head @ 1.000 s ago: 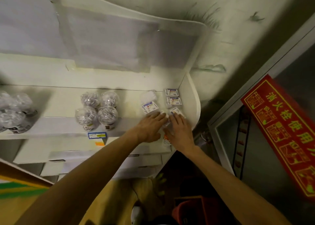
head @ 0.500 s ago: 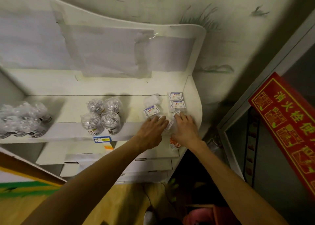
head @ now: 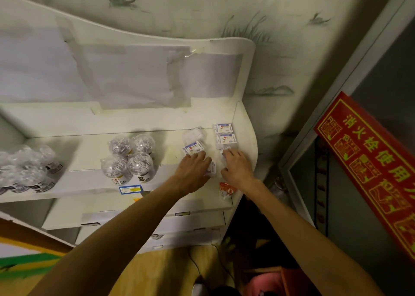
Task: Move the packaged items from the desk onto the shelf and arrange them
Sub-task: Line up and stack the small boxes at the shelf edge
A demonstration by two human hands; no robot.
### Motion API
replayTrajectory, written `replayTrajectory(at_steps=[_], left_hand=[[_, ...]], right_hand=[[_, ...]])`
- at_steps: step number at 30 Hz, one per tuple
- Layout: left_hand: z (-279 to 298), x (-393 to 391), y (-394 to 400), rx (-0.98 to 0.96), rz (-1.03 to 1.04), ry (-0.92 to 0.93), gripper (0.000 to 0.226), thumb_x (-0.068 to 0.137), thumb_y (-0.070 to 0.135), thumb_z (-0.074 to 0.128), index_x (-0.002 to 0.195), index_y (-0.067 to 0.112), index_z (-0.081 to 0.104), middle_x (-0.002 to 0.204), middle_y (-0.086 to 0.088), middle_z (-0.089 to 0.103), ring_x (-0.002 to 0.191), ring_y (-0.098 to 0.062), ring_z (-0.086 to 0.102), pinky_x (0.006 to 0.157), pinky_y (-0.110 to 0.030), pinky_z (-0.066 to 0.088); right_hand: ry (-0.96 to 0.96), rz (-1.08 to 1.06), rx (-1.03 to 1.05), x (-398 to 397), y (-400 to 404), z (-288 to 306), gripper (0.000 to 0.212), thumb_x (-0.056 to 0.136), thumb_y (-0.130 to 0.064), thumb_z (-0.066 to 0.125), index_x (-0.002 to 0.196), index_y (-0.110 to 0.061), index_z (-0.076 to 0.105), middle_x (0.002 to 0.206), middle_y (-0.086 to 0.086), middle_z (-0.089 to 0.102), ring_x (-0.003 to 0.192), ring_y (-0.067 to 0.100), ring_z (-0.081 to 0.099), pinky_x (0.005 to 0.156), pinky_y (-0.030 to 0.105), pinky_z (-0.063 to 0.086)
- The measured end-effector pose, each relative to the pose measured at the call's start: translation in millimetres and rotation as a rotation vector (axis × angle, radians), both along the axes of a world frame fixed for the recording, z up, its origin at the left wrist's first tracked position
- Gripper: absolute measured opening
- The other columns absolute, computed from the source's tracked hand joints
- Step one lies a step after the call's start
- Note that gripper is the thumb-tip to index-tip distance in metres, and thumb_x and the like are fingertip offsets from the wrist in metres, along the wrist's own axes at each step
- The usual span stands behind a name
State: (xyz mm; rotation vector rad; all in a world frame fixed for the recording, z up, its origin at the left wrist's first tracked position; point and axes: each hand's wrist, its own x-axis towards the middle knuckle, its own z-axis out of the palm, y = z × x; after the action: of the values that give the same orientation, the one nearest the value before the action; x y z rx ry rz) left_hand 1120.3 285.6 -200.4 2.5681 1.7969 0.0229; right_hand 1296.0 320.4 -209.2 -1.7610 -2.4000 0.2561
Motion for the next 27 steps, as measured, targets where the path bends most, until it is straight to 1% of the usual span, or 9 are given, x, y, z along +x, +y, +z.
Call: replayTrajectory(at_steps=[3, 6, 11, 14, 17, 19, 21, 25, 27], left_hand=[[1.3, -11.3, -1.6, -0.004, 0.027, -0.01, 0.054, 0.092, 0.05, 0.06, 0.132, 0.017, 0.046, 0.134, -0.007, 0.049, 0.113, -0.025, 0.054, 0.093, -0.039, 0.046], [1.8, -23.6, -3.4, -0.007, 0.077, -0.023, 0.057, 0.091, 0.052, 0.06, 0.133, 0.016, 0.045, 0.135, -0.009, 0.049, 0.116, -0.028, 0.053, 0.09, -0.041, 0.047], [0.1, -41.8, -9.3, -0.011, 0.151, -0.078, 0.057, 0.091, 0.049, 0.061, 0.135, 0.017, 0.045, 0.134, -0.008, 0.048, 0.115, -0.026, 0.05, 0.082, -0.039, 0.05], [-2.5, -48.4, -13.7, 0.001, 0.184, -0.122, 0.057, 0.091, 0.048, 0.062, 0.136, 0.017, 0.047, 0.136, -0.007, 0.046, 0.116, -0.025, 0.048, 0.078, -0.039, 0.051], [-2.9, -46.7, -15.2, 0.019, 0.182, -0.137, 0.055, 0.091, 0.047, 0.063, 0.134, 0.016, 0.05, 0.138, -0.007, 0.045, 0.117, -0.025, 0.049, 0.078, -0.038, 0.053], [-1.9, -46.0, -13.7, 0.025, 0.175, -0.118, 0.052, 0.092, 0.045, 0.063, 0.132, 0.015, 0.051, 0.138, -0.006, 0.045, 0.117, -0.024, 0.049, 0.078, -0.037, 0.053], [0.2, -45.4, -11.5, 0.017, 0.174, -0.113, 0.051, 0.091, 0.044, 0.063, 0.131, 0.014, 0.053, 0.136, -0.006, 0.047, 0.115, -0.025, 0.05, 0.079, -0.037, 0.052], [4.8, -45.6, -6.4, -0.008, 0.174, -0.084, 0.05, 0.088, 0.04, 0.068, 0.129, 0.014, 0.056, 0.134, -0.005, 0.049, 0.113, -0.025, 0.052, 0.08, -0.037, 0.05], [4.3, -45.1, -4.5, -0.014, 0.166, -0.076, 0.05, 0.088, 0.039, 0.068, 0.129, 0.015, 0.055, 0.133, -0.006, 0.049, 0.112, -0.025, 0.052, 0.081, -0.037, 0.05]], right_hand=[[-0.039, -0.108, -0.038, -6.9, 4.8, 4.4, 0.06, 0.091, -0.028, 0.063, 0.143, -0.012, 0.037, 0.146, 0.012, 0.042, 0.125, 0.029, 0.049, 0.103, 0.039, 0.047], [-0.058, -0.146, -0.056, -12.8, 6.3, 2.0, 0.064, 0.092, -0.024, 0.062, 0.147, -0.014, 0.032, 0.149, 0.012, 0.041, 0.129, 0.029, 0.047, 0.102, 0.041, 0.048], [0.022, 0.028, -0.079, -7.1, 7.5, 1.9, 0.06, 0.09, -0.014, 0.064, 0.144, -0.021, 0.041, 0.149, 0.001, 0.044, 0.135, 0.022, 0.043, 0.097, 0.042, 0.05], [0.106, 0.127, -0.125, -0.4, 5.5, -1.3, 0.058, 0.089, -0.007, 0.06, 0.143, -0.022, 0.046, 0.147, 0.0, 0.048, 0.138, 0.021, 0.041, 0.102, 0.043, 0.047], [0.141, 0.209, -0.12, 4.0, 2.3, -7.2, 0.061, 0.088, -0.002, 0.058, 0.145, -0.021, 0.047, 0.153, 0.0, 0.044, 0.144, 0.022, 0.036, 0.111, 0.042, 0.042], [0.161, 0.232, -0.115, 2.7, 2.5, -8.4, 0.06, 0.089, -0.002, 0.058, 0.145, -0.021, 0.048, 0.156, 0.0, 0.041, 0.148, 0.022, 0.03, 0.117, 0.043, 0.036], [0.181, 0.231, -0.106, 1.2, 2.4, -10.3, 0.058, 0.09, -0.002, 0.06, 0.143, -0.022, 0.049, 0.158, 0.0, 0.038, 0.149, 0.021, 0.026, 0.118, 0.039, 0.033], [0.227, 0.228, -0.066, -4.1, -1.8, -17.2, 0.054, 0.087, -0.003, 0.063, 0.137, -0.018, 0.054, 0.154, 0.002, 0.041, 0.144, 0.019, 0.033, 0.112, 0.036, 0.041], [0.223, 0.225, -0.06, -7.3, -4.0, -18.3, 0.055, 0.086, -0.004, 0.063, 0.138, -0.017, 0.054, 0.151, 0.002, 0.045, 0.142, 0.019, 0.035, 0.114, 0.033, 0.038]])
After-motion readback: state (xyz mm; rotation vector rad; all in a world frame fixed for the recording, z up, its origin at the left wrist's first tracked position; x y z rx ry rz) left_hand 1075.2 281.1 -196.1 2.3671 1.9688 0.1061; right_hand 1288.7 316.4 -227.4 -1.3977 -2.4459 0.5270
